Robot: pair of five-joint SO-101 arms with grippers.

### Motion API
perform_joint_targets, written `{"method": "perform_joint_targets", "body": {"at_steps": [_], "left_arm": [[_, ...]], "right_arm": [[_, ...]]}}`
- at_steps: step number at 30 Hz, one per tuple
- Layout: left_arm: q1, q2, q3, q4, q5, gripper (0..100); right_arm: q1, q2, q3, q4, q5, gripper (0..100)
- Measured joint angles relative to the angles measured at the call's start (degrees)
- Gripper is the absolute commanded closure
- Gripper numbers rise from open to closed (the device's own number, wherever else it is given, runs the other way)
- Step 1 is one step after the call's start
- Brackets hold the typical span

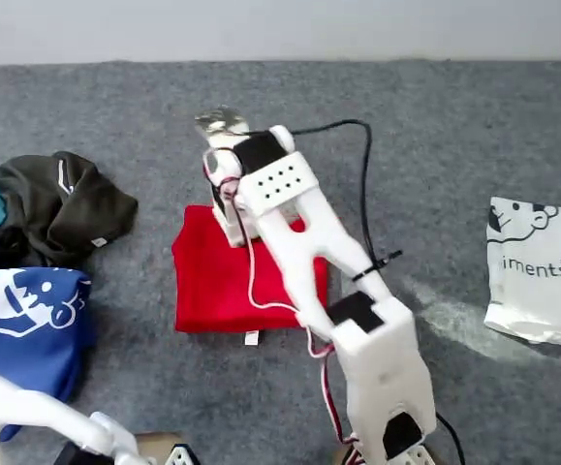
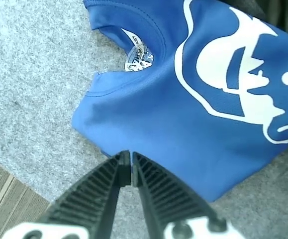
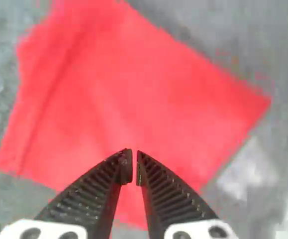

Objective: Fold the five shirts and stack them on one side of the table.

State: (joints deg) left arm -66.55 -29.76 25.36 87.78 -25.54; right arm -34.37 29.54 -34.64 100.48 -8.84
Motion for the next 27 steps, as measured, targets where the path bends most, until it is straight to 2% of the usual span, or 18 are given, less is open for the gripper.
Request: {"method": "perform_joint_targets", "body": {"at_steps": [7,10,15,19,24,26,27], "left_arm": [[0.18,0.0,0.26,-1.49,0.09,98],[1.76,0.0,0.26,-1.58,0.09,98],[3.87,0.0,0.26,-1.58,0.09,98],[4.04,0.0,0.26,-1.58,0.09,98],[4.04,0.0,0.26,-1.58,0.09,98],[4.04,0.0,0.26,-1.58,0.09,98],[4.04,0.0,0.26,-1.58,0.0,98]], "right_arm": [[0.0,-3.6,14.07,0.0,-13.89,60.6],[0.0,-3.34,14.51,0.0,-17.93,57.6],[0.09,2.55,14.51,-2.02,-19.08,61.1],[0.09,8.0,14.51,-4.57,-19.25,68.5],[0.26,12.04,14.15,-6.95,-19.16,87.2],[0.26,13.45,13.45,-6.95,-17.41,98.2],[0.26,13.71,13.27,-6.95,-16.09,99.6]]}}
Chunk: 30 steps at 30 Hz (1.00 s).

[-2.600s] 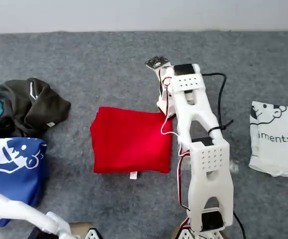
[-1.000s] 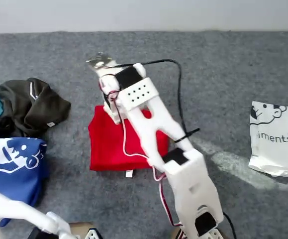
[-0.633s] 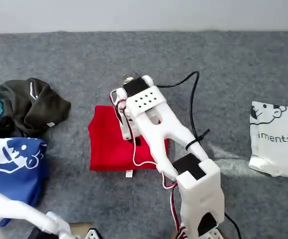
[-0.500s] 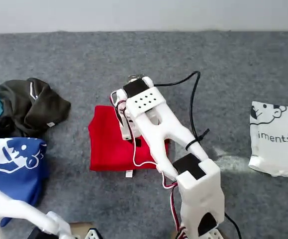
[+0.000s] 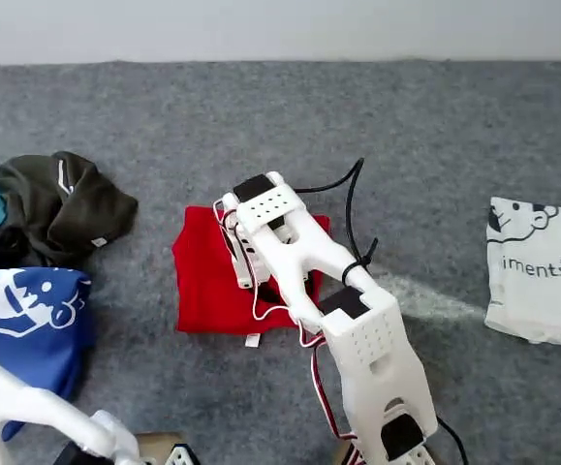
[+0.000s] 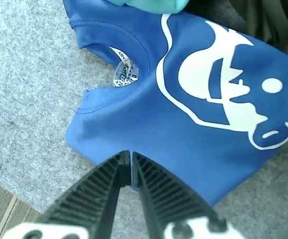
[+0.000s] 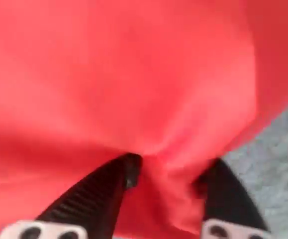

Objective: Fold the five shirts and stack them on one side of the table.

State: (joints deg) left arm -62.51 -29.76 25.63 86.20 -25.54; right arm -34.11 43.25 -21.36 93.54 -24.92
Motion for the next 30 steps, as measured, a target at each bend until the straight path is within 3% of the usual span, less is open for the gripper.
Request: {"method": "perform_joint_targets", "body": {"at_steps": [8,13,17,22,25,27,30], "left_arm": [[0.0,0.0,0.0,0.0,0.0,98],[0.0,0.0,0.0,0.0,0.0,98],[0.0,0.0,0.0,0.0,0.0,98],[0.0,0.0,0.0,0.0,0.0,98],[0.09,0.0,0.0,0.0,0.0,98],[0.18,0.0,0.0,0.0,0.0,98],[0.18,0.0,0.0,0.0,0.0,98]], "right_arm": [[5.71,1.05,-4.57,4.4,9.58,99.0],[12.31,-0.53,-5.36,6.77,21.71,99.0],[21.63,-2.46,-5.45,5.98,39.03,99.0],[32.7,-2.55,-6.24,-3.6,72.53,99.0],[35.25,-2.55,-6.95,-13.1,90.46,99.0],[34.9,-2.55,-6.95,-16.35,95.12,99.0],[34.11,-2.55,-6.95,-17.49,96.35,96.5]]}}
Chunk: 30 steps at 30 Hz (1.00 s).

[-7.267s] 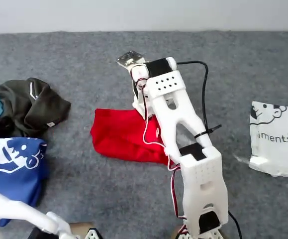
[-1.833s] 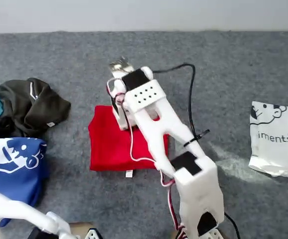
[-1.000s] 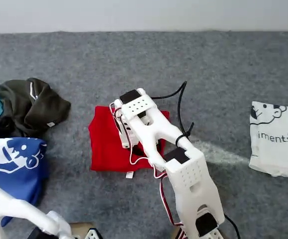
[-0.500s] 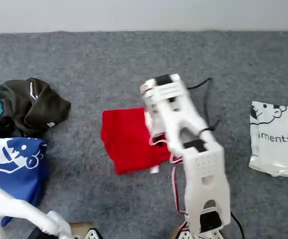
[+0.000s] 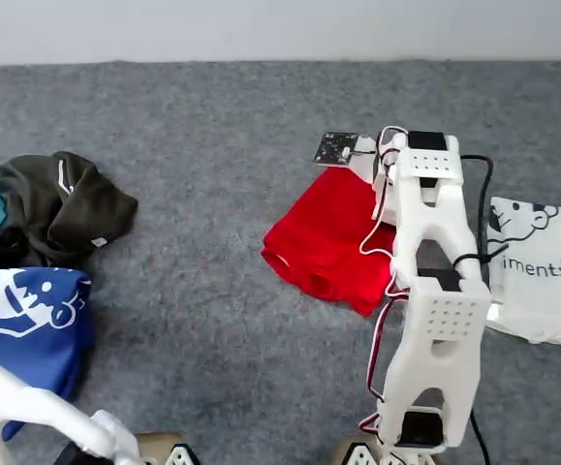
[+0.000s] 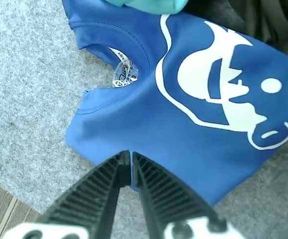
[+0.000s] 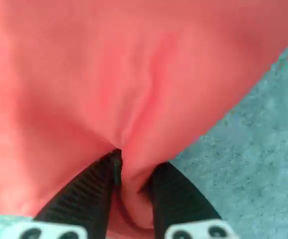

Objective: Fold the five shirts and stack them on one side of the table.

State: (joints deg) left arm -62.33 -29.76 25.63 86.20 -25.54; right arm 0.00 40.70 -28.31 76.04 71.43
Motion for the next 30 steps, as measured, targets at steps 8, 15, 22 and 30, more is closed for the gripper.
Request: {"method": "perform_joint_targets", "body": {"at_steps": [8,15,22,30], "left_arm": [[0.0,0.0,0.0,0.0,0.0,98],[0.0,0.0,0.09,-0.53,0.0,98],[2.81,0.0,2.02,-5.8,0.26,98],[7.21,0.0,2.37,-5.89,0.26,98]], "right_arm": [[-0.88,-3.52,-3.69,0.97,-13.98,77.1],[-4.22,-9.23,-9.67,9.23,-38.77,76.9],[-8.0,-9.76,-11.87,20.4,-66.29,76.8],[-9.58,-9.76,-11.87,24.44,-92.13,51.1]]}}
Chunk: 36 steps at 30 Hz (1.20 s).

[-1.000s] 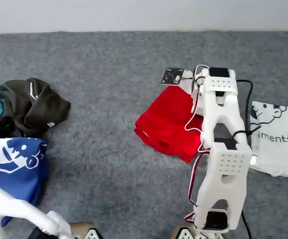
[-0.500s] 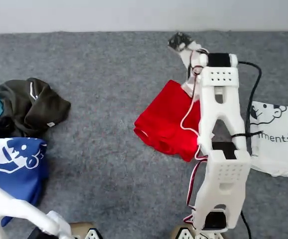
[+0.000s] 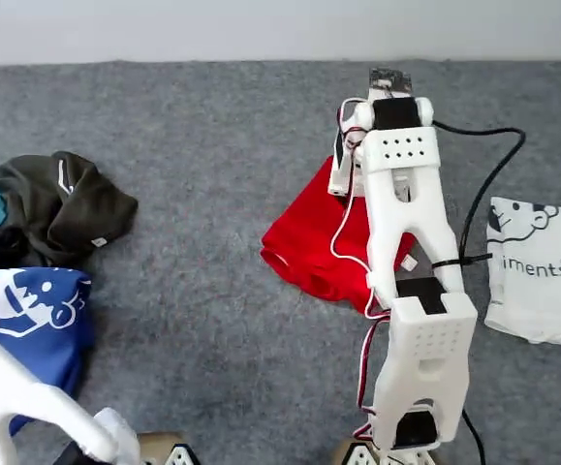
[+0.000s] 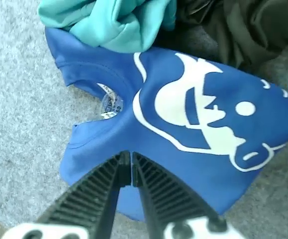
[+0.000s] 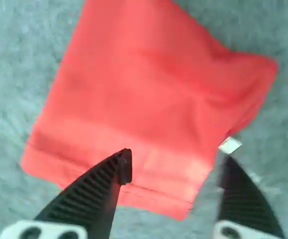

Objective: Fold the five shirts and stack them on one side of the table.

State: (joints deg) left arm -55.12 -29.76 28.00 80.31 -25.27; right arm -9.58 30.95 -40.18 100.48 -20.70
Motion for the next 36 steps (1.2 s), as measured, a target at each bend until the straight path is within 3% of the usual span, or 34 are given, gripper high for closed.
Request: {"method": "perform_joint_targets", "body": {"at_steps": [7,17,20,27,30,36], "left_arm": [[0.79,0.0,0.0,0.0,-0.18,98],[0.79,0.0,0.0,2.81,-0.26,98],[0.79,0.0,0.0,3.69,-0.26,98],[0.79,0.0,0.0,4.04,-0.26,98],[0.7,0.0,0.0,4.04,-0.26,98],[0.7,0.0,0.0,4.04,-0.26,98]], "right_arm": [[0.09,1.85,0.0,-0.97,-13.98,48.3],[1.14,18.99,-0.09,-10.99,-21.01,49.2],[1.49,21.27,-1.05,-12.13,-21.01,59.3],[2.55,23.82,-4.4,-11.25,-21.01,99.7],[3.96,24.0,-4.84,-10.9,-19.87,96.1],[6.95,24.0,-4.84,-9.58,-15.12,99.0]]}}
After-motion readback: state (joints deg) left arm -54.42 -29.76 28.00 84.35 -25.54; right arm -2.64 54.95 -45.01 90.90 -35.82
